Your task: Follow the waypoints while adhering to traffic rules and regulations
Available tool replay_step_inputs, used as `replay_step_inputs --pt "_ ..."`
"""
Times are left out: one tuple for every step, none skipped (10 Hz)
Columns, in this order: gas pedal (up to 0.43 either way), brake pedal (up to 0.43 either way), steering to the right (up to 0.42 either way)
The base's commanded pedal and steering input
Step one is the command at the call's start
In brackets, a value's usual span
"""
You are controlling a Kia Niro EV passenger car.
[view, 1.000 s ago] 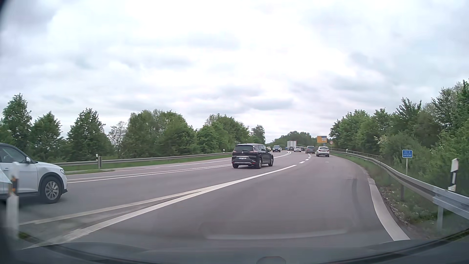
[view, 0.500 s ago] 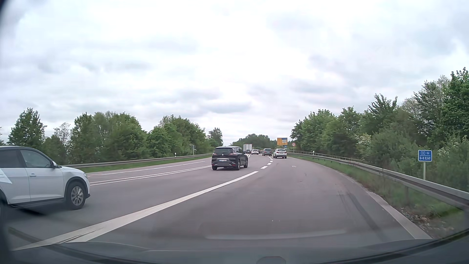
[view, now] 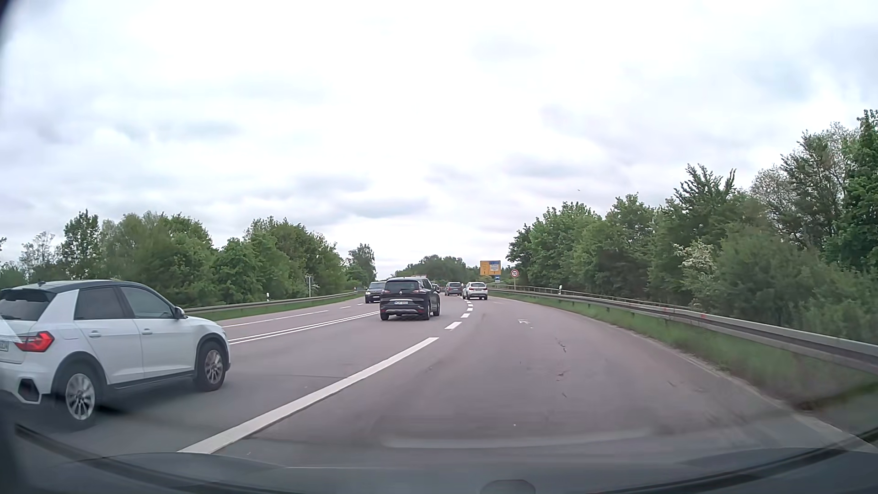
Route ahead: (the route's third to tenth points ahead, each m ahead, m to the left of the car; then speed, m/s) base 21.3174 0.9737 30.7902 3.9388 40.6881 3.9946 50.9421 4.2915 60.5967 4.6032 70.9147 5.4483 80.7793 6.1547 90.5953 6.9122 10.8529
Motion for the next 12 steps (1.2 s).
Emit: replay_step_inputs --pt "0.311 0.000 0.041" --pt "0.311 0.000 0.040" --pt "0.319 0.000 0.037" --pt "0.319 0.000 0.030" --pt "0.319 0.000 0.022" --pt "0.311 0.000 0.017" --pt "0.299 0.000 0.010" --pt "0.299 0.000 0.007" --pt "0.299 0.000 0.006" --pt "0.299 0.000 0.003" --pt "0.299 0.000 -0.001" --pt "0.299 0.000 -0.004"
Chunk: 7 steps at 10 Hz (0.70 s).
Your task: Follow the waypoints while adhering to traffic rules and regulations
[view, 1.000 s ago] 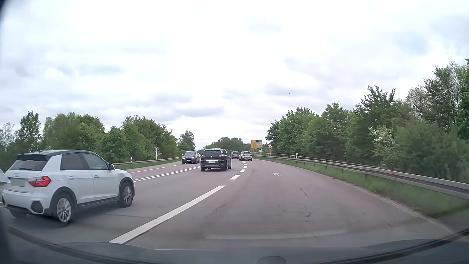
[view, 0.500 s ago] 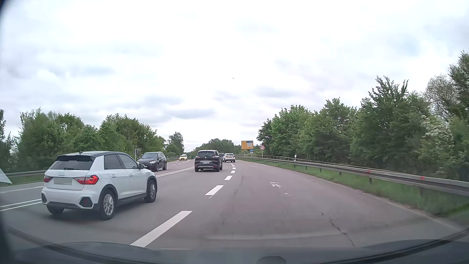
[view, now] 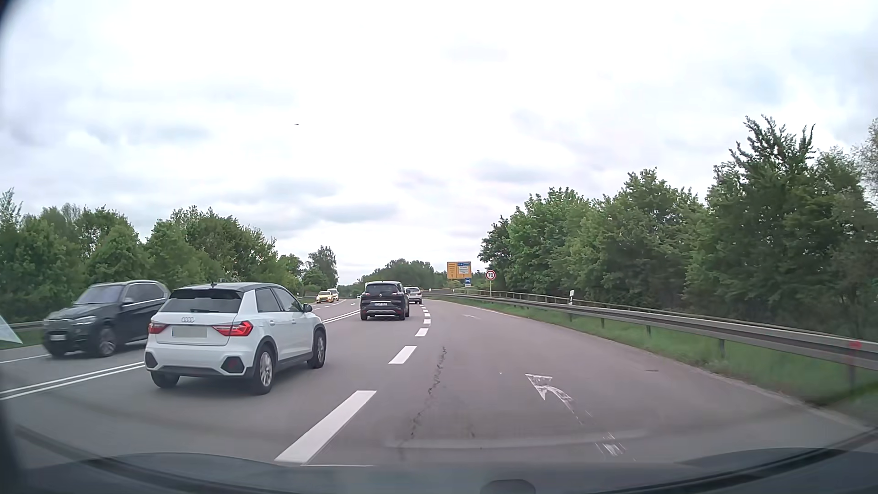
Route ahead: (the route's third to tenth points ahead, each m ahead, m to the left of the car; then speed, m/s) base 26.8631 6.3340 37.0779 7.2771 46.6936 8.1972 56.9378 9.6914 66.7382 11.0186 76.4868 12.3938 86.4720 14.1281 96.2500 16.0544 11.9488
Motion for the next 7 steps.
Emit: replay_step_inputs --pt "0.299 0.000 -0.005" --pt "0.299 0.000 -0.010" --pt "0.299 0.000 -0.016" --pt "0.268 0.000 -0.019" --pt "0.268 0.000 -0.020" --pt "0.268 0.000 -0.020" --pt "0.268 0.000 -0.020"
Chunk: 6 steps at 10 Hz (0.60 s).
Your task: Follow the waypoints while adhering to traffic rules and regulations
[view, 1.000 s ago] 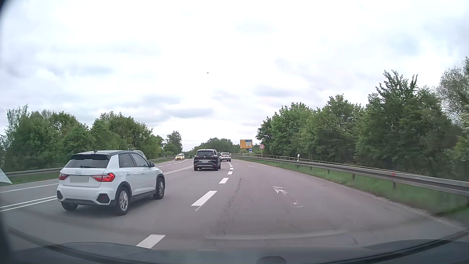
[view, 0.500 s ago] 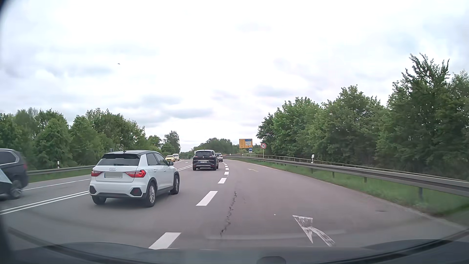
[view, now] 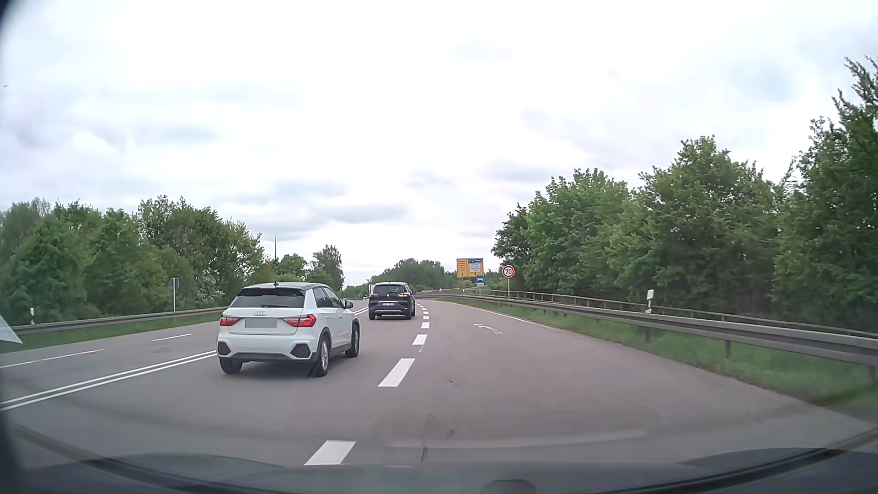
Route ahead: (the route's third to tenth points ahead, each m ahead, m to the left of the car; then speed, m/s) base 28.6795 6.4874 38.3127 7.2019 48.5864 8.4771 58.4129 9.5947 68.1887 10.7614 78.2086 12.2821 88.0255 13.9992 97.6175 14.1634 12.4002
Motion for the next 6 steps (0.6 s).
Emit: replay_step_inputs --pt "0.268 0.000 -0.020" --pt "0.268 0.000 -0.021" --pt "0.268 0.000 -0.025" --pt "0.268 0.000 -0.026" --pt "0.268 0.000 -0.027" --pt "0.268 0.000 -0.026"
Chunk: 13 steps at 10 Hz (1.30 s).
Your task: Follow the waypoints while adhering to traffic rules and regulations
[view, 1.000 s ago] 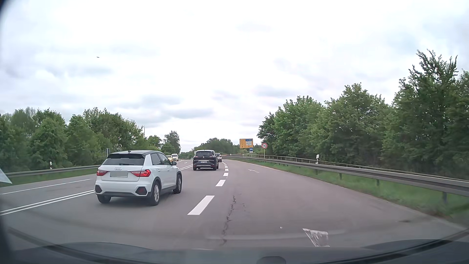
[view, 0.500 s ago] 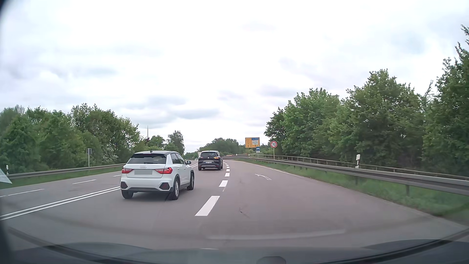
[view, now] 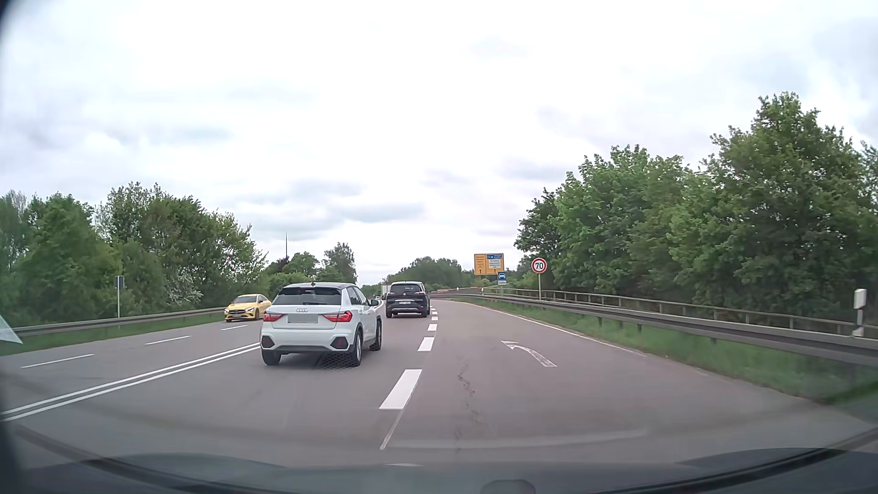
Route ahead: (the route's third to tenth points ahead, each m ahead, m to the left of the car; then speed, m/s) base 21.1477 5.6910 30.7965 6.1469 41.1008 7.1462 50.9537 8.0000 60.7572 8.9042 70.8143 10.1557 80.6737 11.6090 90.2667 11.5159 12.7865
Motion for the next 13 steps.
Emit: replay_step_inputs --pt "0.268 0.000 -0.026" --pt "0.268 0.000 -0.026" --pt "0.268 0.000 -0.026" --pt "0.268 0.000 -0.026" --pt "0.268 0.000 -0.026" --pt "0.268 0.000 -0.025" --pt "0.268 0.000 -0.025" --pt "0.268 0.000 -0.024" --pt "0.268 0.000 -0.023" --pt "0.268 0.000 -0.021" --pt "0.260 0.000 -0.019" --pt "0.228 0.000 -0.017" --pt "0.189 0.000 -0.016"
